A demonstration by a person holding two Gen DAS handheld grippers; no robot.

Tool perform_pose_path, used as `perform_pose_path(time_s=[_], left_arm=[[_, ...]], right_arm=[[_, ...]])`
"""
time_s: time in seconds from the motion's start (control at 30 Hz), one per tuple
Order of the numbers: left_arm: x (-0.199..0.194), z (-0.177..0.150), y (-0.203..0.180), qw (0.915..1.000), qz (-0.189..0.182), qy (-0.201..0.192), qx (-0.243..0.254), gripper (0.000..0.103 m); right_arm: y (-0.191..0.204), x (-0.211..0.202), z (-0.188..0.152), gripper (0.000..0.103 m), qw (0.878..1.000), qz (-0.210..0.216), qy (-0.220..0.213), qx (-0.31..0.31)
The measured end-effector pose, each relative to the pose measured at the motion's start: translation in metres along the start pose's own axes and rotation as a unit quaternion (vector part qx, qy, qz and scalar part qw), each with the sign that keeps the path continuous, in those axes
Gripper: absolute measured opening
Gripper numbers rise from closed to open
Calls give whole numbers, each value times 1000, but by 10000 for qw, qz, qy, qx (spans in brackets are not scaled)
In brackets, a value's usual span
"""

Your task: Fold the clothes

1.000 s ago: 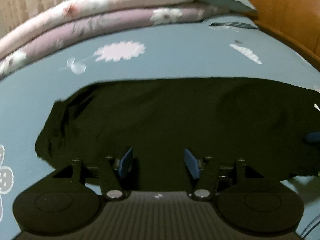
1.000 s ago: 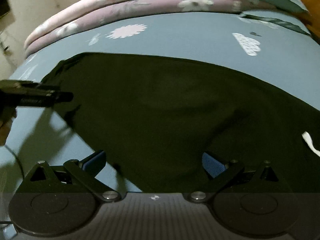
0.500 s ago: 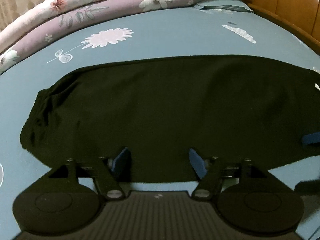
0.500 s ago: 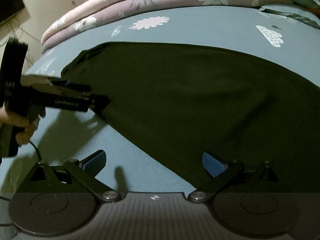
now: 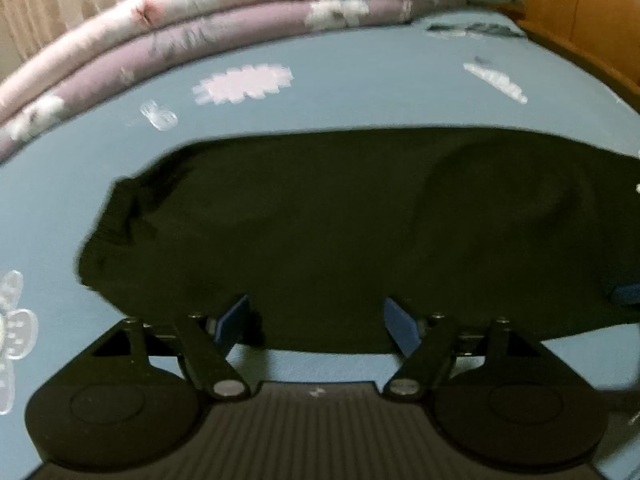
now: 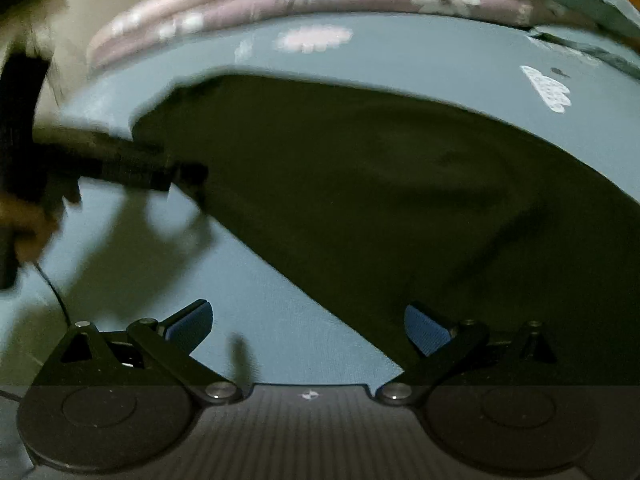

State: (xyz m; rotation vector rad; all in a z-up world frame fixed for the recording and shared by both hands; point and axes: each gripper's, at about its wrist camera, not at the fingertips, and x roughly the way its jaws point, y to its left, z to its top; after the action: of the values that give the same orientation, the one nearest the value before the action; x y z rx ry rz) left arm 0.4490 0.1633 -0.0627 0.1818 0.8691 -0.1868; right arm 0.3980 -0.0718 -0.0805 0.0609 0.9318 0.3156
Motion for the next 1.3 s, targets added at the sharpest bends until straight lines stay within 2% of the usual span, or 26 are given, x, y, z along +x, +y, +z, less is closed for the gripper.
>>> perform_pose_path(time_s=[0.13, 0.2, 0.37, 0.53, 0.7, 0.9, 1.03, 1.17, 1.23, 1.3], left_arm=[[-29, -12, 16, 9988, 217, -62, -430, 76], [-42, -23, 21, 9974, 335, -43, -640, 76], [-74, -51, 22, 9935, 392, 109, -1066, 76], [-95, -66, 11, 9873, 466, 270, -1497, 76], [-116, -68, -14, 9808, 191, 225, -1927, 76], [-146, -62, -65, 9891, 192, 61, -1462, 76], [-161, -64, -82, 9890, 243, -22, -1459, 76], [-169, -71, -96, 9873, 321, 8, -1557, 77], [-170, -76, -102, 9870, 339, 68, -1569, 77], [-172, -81, -109, 9865, 357, 118, -1595, 77]], right_arm=[[-34, -34, 7, 103, 9963, -520, -541, 426], [-63, -46, 8, 103, 9907, -803, -587, 927], [-133, -85, -10, 103, 9701, -958, -774, 2091], [-198, -105, -32, 103, 9575, -453, -792, 2736], [-246, -74, -38, 103, 9500, 115, -427, 3090], [-270, -59, -22, 103, 9603, -64, -622, 2717], [-292, -64, -10, 103, 9548, 222, -482, 2923], [-302, -81, 10, 103, 9548, 696, -617, 2822], [-304, -72, 22, 103, 9561, 861, -488, 2759], [-303, -54, 29, 103, 9602, 791, -312, 2660]])
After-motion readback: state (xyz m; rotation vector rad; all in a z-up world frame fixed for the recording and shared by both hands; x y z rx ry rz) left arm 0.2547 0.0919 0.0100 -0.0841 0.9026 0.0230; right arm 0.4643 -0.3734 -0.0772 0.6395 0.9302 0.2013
